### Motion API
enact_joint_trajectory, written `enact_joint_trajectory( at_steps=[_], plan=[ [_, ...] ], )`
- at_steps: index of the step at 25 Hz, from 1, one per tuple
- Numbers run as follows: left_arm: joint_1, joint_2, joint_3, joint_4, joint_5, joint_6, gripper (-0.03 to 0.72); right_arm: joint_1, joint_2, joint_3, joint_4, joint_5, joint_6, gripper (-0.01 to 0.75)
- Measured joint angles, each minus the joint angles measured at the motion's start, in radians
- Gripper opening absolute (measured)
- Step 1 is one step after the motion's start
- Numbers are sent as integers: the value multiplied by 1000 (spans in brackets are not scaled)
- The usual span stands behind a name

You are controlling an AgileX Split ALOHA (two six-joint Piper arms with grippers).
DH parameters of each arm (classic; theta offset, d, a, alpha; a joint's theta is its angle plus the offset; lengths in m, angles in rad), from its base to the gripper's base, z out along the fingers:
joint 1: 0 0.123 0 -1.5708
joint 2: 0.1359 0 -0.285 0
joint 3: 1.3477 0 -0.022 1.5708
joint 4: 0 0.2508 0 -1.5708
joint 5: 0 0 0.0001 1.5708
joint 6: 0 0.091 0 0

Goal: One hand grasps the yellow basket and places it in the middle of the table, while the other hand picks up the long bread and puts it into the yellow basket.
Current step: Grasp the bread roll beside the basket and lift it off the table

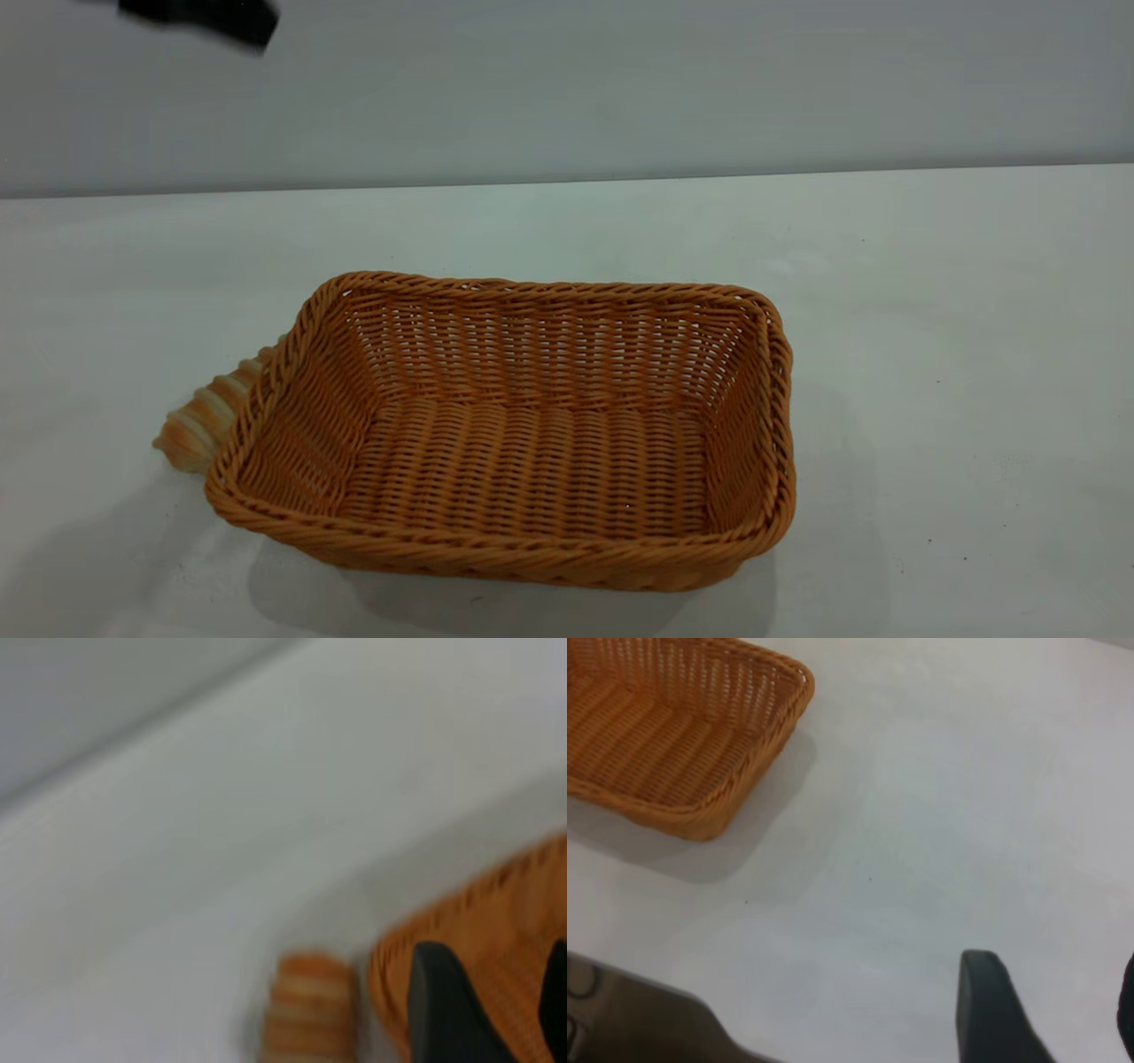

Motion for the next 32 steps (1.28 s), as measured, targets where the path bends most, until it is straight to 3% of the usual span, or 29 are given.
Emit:
enact_joint_trajectory(
  at_steps=[5,12,19,32],
  plan=[
    [115,14,-1,126,148,-121,328,0,0,0,-3,0,8,389],
    [133,60,-6,284,227,-218,342,0,-2,0,-13,0,23,388],
    [133,214,-6,296,225,-225,395,0,-2,0,-14,-1,27,365],
    [133,400,-9,346,89,-197,397,0,-2,0,-14,-1,30,360]
  ],
)
